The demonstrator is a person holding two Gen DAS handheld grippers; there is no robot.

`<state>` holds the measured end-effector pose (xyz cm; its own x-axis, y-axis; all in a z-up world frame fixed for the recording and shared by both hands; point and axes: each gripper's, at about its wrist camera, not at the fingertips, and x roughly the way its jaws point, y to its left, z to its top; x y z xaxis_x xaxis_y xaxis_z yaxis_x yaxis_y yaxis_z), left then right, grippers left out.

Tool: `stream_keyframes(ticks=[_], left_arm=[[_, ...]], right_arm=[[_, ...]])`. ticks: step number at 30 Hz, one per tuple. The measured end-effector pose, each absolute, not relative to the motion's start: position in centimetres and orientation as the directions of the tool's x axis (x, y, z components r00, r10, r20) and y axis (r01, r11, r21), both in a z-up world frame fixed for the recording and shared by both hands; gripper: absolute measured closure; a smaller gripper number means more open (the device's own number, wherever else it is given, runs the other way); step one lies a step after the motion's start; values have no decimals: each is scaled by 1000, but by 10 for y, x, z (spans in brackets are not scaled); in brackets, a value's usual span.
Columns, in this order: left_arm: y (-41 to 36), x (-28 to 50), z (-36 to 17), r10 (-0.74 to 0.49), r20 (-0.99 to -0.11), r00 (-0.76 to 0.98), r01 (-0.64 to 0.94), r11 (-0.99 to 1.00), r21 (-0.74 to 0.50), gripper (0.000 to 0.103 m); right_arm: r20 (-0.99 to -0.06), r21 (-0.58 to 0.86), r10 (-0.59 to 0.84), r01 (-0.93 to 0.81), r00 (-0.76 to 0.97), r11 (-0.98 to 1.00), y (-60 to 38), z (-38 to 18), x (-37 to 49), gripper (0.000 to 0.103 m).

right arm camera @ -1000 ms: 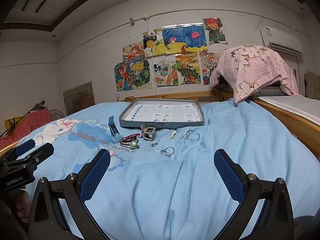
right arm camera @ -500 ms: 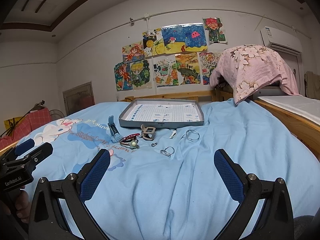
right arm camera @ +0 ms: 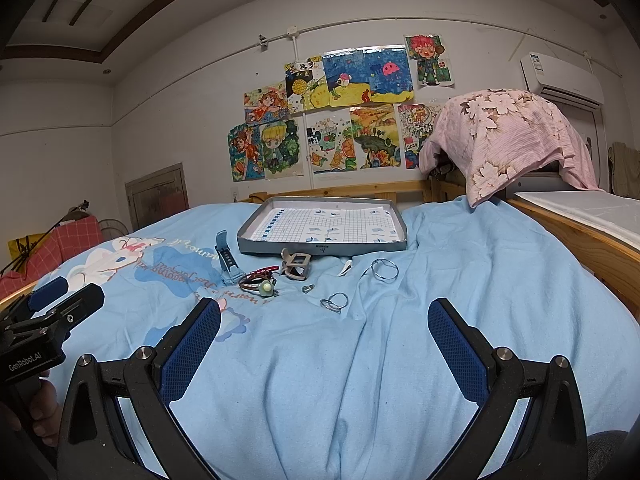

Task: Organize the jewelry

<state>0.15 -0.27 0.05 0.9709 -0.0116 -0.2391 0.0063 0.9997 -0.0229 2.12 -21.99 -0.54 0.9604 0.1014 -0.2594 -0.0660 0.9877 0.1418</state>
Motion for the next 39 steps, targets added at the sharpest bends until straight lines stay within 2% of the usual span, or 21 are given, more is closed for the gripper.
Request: stream_keyframes(ticks=[39], left_arm=[[-4,-1,0,-10,-240,971,4,1000,-26,0]], right_arm=[[-260,145,102,-66,960,987,-221,-6,22,1]])
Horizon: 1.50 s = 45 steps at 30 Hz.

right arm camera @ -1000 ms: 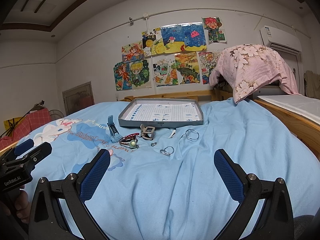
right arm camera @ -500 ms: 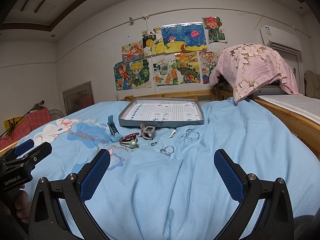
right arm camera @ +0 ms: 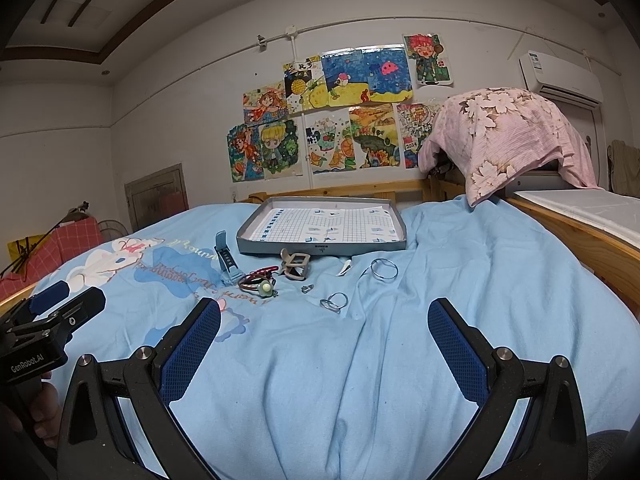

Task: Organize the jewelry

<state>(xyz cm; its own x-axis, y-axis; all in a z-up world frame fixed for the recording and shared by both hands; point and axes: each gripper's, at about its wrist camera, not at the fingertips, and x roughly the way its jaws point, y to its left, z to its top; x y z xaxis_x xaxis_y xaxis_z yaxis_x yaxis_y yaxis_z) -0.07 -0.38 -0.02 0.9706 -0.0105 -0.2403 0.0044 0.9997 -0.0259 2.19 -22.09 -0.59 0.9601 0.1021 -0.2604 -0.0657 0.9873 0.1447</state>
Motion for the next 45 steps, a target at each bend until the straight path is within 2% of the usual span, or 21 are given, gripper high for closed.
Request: stream_keyframes(ticks=[10,15,28,34,38,42,45], left_arm=[[8,3,1,26,-270,962,-41,998,-49,0],[21,30,-3,44,-334,941,-54,998,-23,0],[55,146,-4,-5,-470,883,-49,994,-101,0],[62,204,-7,-46,-520,853,4,997,-81,0],[68,240,-13,-91,-538,838,47,994,-95,0],[67,271,-21,-140,-553,821,104,990,-97,4],[65,287,-26,-175,-554,814,138,984,-109,10]], right_arm=[[-212,161,70,-35,975,986,-229,-1,16,1],[-219,217,95,-47,971,975,-239,4,24,1],[-416,186,237,-173,878,967,-235,9,129,1],[-489,170,293,-240,821,956,-218,-2,188,1],[-505,159,337,-298,795,941,-202,-13,216,2],[-551,161,395,-371,735,915,-182,-28,237,12],[-589,155,418,-410,692,899,-170,-39,248,30]])
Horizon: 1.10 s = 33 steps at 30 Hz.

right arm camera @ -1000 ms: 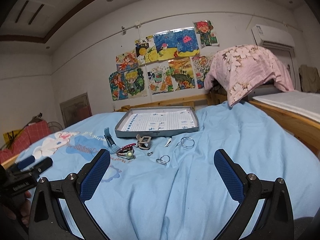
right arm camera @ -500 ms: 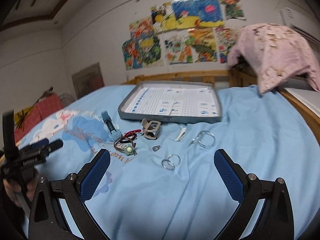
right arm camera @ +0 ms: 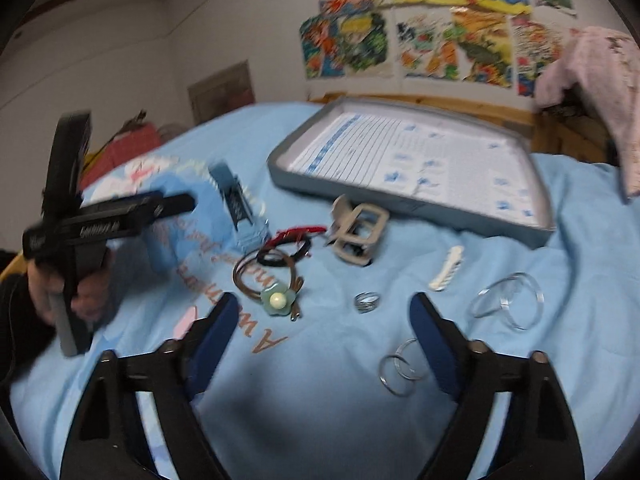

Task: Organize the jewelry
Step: 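Grasp the blue watch with the left tool while the right tool grasps the brown flower hair tie, then carry the watch and hair tie into the grey tray and release both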

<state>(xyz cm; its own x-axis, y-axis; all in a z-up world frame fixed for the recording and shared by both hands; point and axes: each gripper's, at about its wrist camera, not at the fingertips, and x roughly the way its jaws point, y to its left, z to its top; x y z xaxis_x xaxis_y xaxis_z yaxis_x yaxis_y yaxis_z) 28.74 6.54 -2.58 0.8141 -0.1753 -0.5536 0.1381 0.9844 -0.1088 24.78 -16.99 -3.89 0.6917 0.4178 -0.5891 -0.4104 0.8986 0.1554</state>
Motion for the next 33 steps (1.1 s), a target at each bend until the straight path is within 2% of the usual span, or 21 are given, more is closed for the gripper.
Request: stream_keyframes(ticks=[1,3,6,8,10,17,18,20,21,28,33], left_arm=[[65,293,-28,-193,-556,808,151,981,-121,14],[64,302,-31,-224,-559,798,176,975,-139,17],[63,313,-36,-256,-558,789,202,966,-158,28],[64,319,-41,-277,-562,780,215,961,-174,42],[64,323,-47,-293,-570,767,225,956,-189,48],[62,325,-64,-316,-575,755,248,949,-197,50],[62,326,-65,-317,-575,754,249,949,-195,52],[62,327,-66,-325,-576,750,256,946,-200,65],[61,327,-66,-321,-578,750,254,947,-196,65],[50,320,-60,-267,-589,763,236,963,-131,72],[45,314,-52,-218,-614,758,196,975,-104,78]], right_arm=[[-598,161,429,-423,677,892,-167,-42,252,34],[-609,165,449,-449,654,878,-159,-45,258,35],[-623,152,470,-493,625,857,-146,-49,263,38],[-634,145,483,-520,604,841,-139,-52,268,44],[-646,139,490,-542,585,829,-131,-56,272,50],[-671,148,487,-543,558,826,-123,-69,275,55],[-669,149,485,-537,563,830,-123,-70,275,55],[-669,147,481,-534,567,833,-122,-71,277,56],[-668,143,479,-533,570,834,-121,-70,277,56],[-654,133,475,-528,589,839,-120,-71,277,82],[-632,145,489,-528,601,837,-127,-70,275,82]])
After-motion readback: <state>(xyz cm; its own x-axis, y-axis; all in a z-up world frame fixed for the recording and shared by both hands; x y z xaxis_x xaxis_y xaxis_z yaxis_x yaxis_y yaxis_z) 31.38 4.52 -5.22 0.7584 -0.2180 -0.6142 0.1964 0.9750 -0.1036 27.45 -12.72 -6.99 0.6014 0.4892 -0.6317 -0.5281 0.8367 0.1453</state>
